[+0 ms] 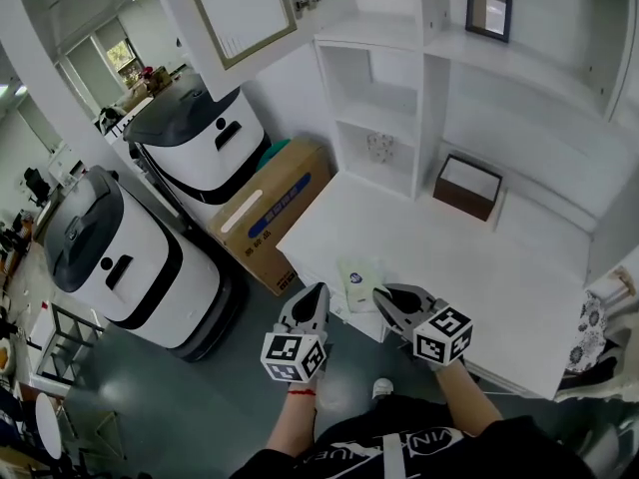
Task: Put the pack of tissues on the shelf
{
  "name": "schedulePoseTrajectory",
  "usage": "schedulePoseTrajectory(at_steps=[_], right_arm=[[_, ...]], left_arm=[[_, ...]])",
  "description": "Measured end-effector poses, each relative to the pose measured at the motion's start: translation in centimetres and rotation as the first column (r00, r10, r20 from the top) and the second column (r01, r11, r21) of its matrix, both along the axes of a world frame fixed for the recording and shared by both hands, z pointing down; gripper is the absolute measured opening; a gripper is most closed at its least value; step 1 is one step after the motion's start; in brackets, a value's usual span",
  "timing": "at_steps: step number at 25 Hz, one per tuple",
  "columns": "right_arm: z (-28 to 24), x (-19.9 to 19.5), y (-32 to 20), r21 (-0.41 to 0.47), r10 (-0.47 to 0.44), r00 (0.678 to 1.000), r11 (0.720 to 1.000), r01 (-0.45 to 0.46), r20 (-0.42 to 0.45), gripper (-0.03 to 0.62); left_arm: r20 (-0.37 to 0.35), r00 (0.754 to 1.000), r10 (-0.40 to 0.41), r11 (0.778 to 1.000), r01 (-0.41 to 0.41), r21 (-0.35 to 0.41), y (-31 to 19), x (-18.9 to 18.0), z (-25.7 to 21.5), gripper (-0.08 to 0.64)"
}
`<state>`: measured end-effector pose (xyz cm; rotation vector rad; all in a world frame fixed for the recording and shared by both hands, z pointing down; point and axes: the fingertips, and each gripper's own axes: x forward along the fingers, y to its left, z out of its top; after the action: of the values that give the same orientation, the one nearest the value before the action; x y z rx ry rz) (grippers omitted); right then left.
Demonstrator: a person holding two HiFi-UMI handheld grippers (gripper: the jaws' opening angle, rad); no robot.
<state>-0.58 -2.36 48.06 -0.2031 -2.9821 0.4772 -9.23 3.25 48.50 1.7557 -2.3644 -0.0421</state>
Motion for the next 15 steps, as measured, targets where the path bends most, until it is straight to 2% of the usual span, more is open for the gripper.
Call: schedulePoseTrajectory(at_steps=[7,15], right_arm=[[-0.6,-3.1,-3.8,0.026,0.020,1.000,0.999,-0.020,0.009,0.008],[-0.3,-4.6,-6.4,0.042,0.047,0.999,0.998,-0.046,-0.011,0.008]], left_arm=[[0.013,1.000,0.016,1.000,-0.016,0.024,-3.8,-3.3,-0.5,0.005],[-0.015,0.999,0.050,0.998,-0.050,0.033,-6.9,-4.9,0.6,0.005]])
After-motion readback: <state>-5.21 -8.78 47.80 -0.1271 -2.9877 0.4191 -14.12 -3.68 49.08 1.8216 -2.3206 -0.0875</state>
